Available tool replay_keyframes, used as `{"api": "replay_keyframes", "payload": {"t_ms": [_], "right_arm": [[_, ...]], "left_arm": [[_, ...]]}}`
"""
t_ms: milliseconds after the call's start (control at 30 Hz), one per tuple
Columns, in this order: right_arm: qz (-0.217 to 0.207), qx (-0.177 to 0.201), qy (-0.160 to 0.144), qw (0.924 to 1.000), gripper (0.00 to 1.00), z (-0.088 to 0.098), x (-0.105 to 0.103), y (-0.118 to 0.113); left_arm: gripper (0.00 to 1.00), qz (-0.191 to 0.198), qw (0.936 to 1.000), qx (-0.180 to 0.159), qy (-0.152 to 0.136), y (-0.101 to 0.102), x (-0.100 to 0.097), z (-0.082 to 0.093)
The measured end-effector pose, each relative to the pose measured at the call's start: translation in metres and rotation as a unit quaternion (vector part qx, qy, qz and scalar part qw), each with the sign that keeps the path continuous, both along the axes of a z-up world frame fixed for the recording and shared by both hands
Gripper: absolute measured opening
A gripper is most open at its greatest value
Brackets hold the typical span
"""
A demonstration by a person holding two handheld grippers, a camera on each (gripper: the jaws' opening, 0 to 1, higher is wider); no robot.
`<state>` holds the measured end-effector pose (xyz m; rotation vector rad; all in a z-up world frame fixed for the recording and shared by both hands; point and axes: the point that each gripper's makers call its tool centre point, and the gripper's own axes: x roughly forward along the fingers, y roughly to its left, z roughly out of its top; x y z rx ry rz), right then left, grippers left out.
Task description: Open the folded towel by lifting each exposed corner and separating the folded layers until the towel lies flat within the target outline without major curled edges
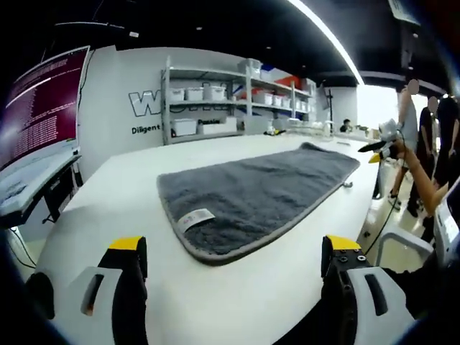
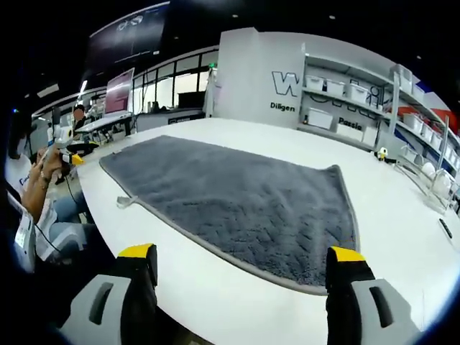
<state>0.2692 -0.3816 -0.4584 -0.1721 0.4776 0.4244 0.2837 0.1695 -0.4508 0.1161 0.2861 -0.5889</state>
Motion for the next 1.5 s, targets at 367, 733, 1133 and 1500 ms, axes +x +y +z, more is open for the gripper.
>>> {"api": "replay_keyframes", "payload": {"t_ms": [367, 733, 1133, 1500], "right_arm": [[0.0, 0.0, 0.001, 1.0, 0.99, -0.002, -0.001, -0.003], [-0.002, -0.003, 0.004, 1.0, 0.99, -0.005, -0.005, -0.001], [-0.001, -0.004, 0.005, 1.0, 0.99, -0.003, -0.003, 0.0], [0.001, -0.012, 0.007, 0.9999, 0.99, -0.002, -0.004, -0.001]], "left_arm": [[0.99, -0.004, 0.9999, 0.006, 0.008, -0.002, -0.001, -0.004], [0.99, 0.0, 0.9999, 0.003, 0.012, 0.0, -0.001, -0.007], [0.99, -0.003, 1.0, -0.001, 0.009, -0.002, -0.002, -0.007], [0.99, -0.014, 0.9997, -0.012, 0.014, -0.015, 0.0, -0.012]]}}
